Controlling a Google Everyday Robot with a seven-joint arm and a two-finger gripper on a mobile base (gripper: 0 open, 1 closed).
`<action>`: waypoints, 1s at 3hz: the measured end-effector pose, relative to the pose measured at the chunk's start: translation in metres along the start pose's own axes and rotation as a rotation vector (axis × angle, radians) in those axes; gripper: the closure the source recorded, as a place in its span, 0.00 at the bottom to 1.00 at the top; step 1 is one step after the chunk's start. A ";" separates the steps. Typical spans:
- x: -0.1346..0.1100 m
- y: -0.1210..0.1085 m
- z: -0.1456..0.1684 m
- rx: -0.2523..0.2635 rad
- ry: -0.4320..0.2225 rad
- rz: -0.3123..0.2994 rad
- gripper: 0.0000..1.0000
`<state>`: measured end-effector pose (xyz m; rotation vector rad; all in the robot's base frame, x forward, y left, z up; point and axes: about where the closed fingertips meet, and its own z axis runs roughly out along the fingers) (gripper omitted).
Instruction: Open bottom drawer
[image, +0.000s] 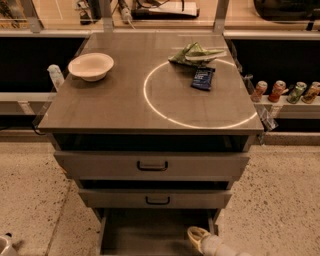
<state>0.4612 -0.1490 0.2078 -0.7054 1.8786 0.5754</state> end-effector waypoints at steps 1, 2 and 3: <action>-0.064 -0.016 -0.030 0.199 -0.159 -0.145 0.81; -0.073 -0.036 -0.064 0.287 -0.179 -0.193 0.58; -0.071 -0.035 -0.063 0.285 -0.177 -0.193 0.34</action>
Offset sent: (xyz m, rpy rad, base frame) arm 0.0132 -0.0134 0.0572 -0.0380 -0.2088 -0.1166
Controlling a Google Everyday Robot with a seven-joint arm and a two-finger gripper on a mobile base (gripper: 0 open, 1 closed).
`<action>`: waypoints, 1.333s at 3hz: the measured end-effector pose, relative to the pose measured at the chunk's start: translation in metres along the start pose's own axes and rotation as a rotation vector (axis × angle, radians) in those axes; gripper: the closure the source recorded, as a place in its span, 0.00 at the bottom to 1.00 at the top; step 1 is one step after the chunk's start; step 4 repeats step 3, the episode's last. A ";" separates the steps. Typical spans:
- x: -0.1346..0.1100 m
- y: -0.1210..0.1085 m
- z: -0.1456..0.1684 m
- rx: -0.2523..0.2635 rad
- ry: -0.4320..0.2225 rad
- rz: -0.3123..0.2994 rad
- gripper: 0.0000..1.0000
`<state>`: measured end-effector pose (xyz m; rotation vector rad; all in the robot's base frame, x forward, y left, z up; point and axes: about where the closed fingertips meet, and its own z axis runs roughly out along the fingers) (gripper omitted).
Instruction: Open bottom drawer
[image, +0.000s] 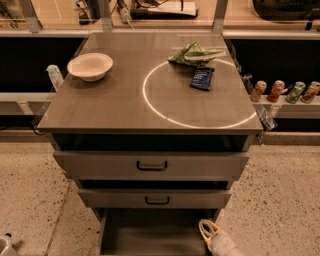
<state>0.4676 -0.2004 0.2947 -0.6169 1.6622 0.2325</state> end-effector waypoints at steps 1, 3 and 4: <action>0.000 0.000 0.000 0.000 0.000 0.000 0.11; 0.000 0.000 0.000 0.000 0.000 0.000 0.00; 0.000 0.000 0.000 0.000 0.000 0.000 0.00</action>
Offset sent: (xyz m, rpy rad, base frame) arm 0.0000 0.0000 0.0000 0.0000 0.0000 0.0000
